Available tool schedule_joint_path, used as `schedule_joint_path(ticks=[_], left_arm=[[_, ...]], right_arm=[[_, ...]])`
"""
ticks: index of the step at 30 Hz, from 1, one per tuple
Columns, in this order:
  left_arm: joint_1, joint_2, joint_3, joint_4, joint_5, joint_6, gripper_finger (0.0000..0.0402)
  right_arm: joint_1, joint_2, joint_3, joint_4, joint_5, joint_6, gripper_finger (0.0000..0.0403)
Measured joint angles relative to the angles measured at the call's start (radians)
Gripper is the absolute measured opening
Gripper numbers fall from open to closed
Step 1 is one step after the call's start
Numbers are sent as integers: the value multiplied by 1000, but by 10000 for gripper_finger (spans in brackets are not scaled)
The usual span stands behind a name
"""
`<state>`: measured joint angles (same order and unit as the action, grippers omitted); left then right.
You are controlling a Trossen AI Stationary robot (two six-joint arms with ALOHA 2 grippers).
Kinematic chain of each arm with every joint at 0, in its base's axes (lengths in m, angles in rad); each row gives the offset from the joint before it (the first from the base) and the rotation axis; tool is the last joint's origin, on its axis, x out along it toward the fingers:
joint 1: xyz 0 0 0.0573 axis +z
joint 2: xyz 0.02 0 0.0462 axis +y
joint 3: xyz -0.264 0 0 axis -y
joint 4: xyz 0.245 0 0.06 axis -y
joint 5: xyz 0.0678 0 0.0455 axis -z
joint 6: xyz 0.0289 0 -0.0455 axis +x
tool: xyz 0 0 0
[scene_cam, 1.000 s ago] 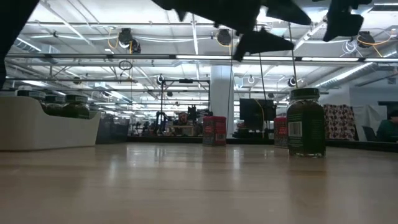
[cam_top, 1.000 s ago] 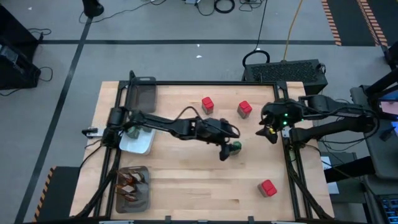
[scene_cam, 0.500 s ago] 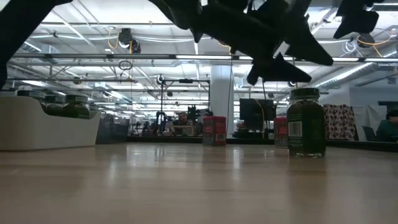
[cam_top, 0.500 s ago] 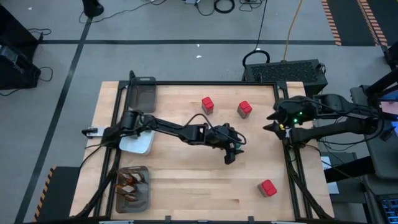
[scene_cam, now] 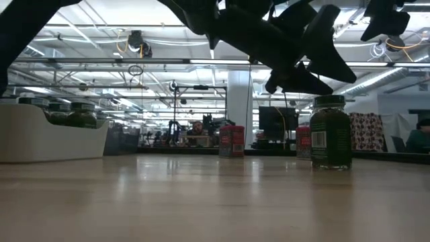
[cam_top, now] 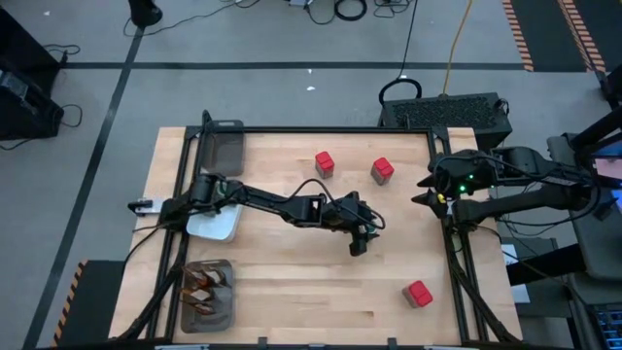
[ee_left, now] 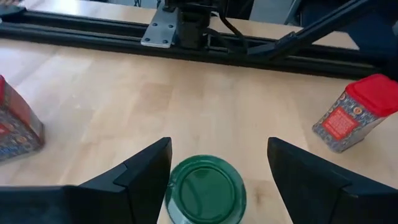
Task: Sort spices by type
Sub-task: Put the green bottle seasoning into the white bin
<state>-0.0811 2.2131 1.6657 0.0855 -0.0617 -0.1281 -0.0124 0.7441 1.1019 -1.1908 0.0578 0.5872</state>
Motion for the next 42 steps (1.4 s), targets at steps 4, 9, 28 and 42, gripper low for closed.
schedule_joint_path(ticks=[4,9,28,42], left_arm=[[0,0,0,-54,-22,12,267],[0,0,0,-62,-25,7,267],[0,36,-1,-66,-63,3,267],[0,41,-1,-62,-82,2,267]], right_arm=[[0,0,0,1,0,0,265],[0,0,0,5,0,0,265],[0,0,0,5,0,1,265],[0,0,0,5,5,-4,265]])
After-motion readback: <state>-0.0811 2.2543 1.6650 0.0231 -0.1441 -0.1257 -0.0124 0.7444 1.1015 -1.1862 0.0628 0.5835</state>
